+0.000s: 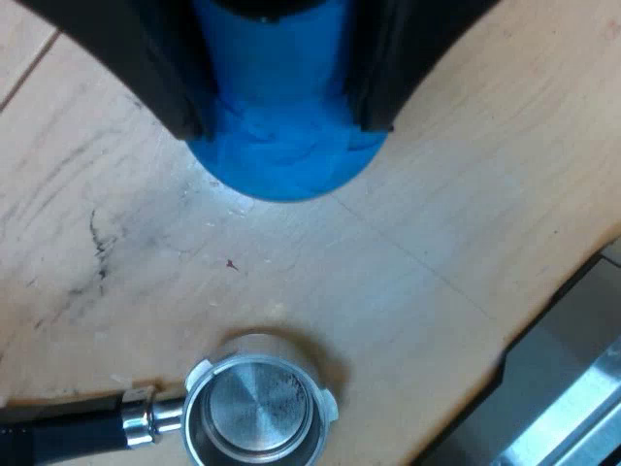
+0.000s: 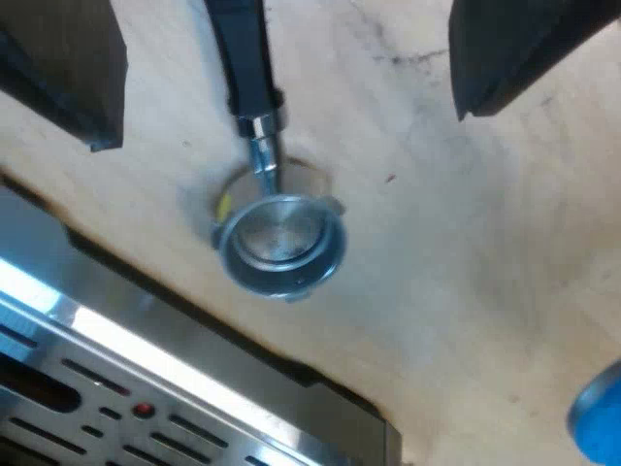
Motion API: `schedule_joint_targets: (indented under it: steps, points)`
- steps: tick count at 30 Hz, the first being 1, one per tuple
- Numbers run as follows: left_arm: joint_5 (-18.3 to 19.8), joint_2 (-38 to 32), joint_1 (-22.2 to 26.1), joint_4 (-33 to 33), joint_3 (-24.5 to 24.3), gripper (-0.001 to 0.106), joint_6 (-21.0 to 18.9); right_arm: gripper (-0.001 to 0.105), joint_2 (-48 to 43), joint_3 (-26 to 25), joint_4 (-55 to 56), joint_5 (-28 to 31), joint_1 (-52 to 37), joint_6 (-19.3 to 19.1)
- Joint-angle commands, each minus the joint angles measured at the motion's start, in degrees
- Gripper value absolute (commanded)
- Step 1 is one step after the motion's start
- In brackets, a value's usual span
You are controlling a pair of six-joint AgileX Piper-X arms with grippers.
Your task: Grind coffee beans and then tamp
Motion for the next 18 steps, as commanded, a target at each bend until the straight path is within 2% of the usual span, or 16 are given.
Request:
schedule_joint_targets:
  steps: [1, 7, 12, 18]
  points:
    - [1.13, -0.33, -0.27, 0.28, -0.19, 0.001, -0.82, 0.070, -1.03, 4.36, -6.78, 2.38, -0.09, 0.14]
    - [1.38, -0.33, -0.27, 0.28, -0.19, 0.001, -0.82, 0.070, -1.03, 11.65, -19.29, 3.29, -0.09, 0.14]
    - [1.37, -0.33, -0.27, 0.13, -0.19, 0.001, -0.82, 0.070, -1.03, 15.23, -23.65, 3.33, -0.09, 0.14]
    - [1.37, -0.15, -0.27, -0.10, -0.70, 0.001, -0.82, 0.070, -0.83, 16.06, -23.99, 3.33, -0.09, 0.04]
